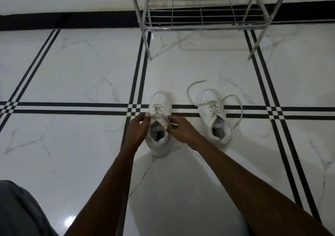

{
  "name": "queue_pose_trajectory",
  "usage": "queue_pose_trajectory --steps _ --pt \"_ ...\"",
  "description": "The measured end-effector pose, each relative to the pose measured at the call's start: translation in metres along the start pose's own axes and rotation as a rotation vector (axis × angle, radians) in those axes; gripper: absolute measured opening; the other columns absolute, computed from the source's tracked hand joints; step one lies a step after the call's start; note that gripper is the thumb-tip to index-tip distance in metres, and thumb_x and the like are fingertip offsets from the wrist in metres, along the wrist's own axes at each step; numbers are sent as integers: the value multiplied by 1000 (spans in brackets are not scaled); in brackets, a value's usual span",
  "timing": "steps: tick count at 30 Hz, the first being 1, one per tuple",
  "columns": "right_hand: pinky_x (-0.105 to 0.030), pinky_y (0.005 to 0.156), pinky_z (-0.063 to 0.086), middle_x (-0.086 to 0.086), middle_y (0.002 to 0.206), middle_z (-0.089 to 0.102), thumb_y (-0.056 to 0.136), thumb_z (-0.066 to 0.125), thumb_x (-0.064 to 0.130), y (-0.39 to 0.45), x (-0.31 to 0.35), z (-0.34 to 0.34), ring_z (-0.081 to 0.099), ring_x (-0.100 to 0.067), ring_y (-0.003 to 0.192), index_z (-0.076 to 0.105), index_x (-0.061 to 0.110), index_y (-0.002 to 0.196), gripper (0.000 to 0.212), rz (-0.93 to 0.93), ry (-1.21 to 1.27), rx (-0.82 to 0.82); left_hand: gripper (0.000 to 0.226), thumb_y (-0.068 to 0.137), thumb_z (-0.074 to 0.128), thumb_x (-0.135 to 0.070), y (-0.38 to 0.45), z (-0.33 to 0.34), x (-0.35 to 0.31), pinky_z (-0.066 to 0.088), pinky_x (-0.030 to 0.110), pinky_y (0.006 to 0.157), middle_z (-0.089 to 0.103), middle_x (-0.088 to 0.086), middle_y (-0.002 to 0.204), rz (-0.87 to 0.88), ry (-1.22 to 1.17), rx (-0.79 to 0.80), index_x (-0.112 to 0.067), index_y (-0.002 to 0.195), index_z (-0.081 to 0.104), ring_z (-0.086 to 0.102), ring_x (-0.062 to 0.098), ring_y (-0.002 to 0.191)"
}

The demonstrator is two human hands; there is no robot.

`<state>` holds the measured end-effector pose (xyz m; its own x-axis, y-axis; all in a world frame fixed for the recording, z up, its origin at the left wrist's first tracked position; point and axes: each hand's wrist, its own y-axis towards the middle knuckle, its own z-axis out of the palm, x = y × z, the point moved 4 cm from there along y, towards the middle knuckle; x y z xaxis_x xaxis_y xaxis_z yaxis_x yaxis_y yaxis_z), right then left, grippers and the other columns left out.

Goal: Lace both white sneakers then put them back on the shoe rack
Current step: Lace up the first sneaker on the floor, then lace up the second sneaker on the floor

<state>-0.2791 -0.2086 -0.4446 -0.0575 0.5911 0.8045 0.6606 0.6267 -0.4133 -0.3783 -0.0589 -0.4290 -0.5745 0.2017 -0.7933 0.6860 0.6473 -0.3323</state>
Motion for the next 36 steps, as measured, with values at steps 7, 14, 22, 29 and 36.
queue_pose_trajectory --steps 7,14,22,29,36 --pt "-47 79 62 -8 107 76 90 71 17 -12 9 -73 74 -27 96 72 9 111 23 -48 110 -189 18 95 55 -25 -7 15 -58 49 48 92 72 3 104 353 292 -320 -16 104 69 61 29 103" --pt "-27 76 54 -7 88 79 86 71 18 -39 -17 -192 74 -21 87 79 11 88 11 76 -128 -508 22 93 65 -27 -21 140 -115 56 41 81 75 10 94 396 149 159 -6 98 73 69 24 88" --pt "-25 59 43 -11 74 71 91 68 40 -41 -59 -163 61 -19 68 74 5 79 37 120 -236 -343 20 83 77 -34 -13 166 -112 57 41 79 69 5 95 371 92 169 -15 88 72 67 22 85" --pt "-34 68 52 0 70 70 89 71 22 -37 -56 -141 65 -12 68 72 19 70 19 -49 -119 -477 12 85 77 -19 -7 143 -101 60 43 78 74 1 84 308 22 74 -9 84 70 72 18 79" --pt "-35 63 52 -12 70 72 80 80 36 -25 -43 -123 67 -22 68 73 2 70 35 96 -104 -352 7 91 70 -13 -15 127 -87 57 34 78 68 -6 82 351 40 2 -6 91 68 69 15 84"
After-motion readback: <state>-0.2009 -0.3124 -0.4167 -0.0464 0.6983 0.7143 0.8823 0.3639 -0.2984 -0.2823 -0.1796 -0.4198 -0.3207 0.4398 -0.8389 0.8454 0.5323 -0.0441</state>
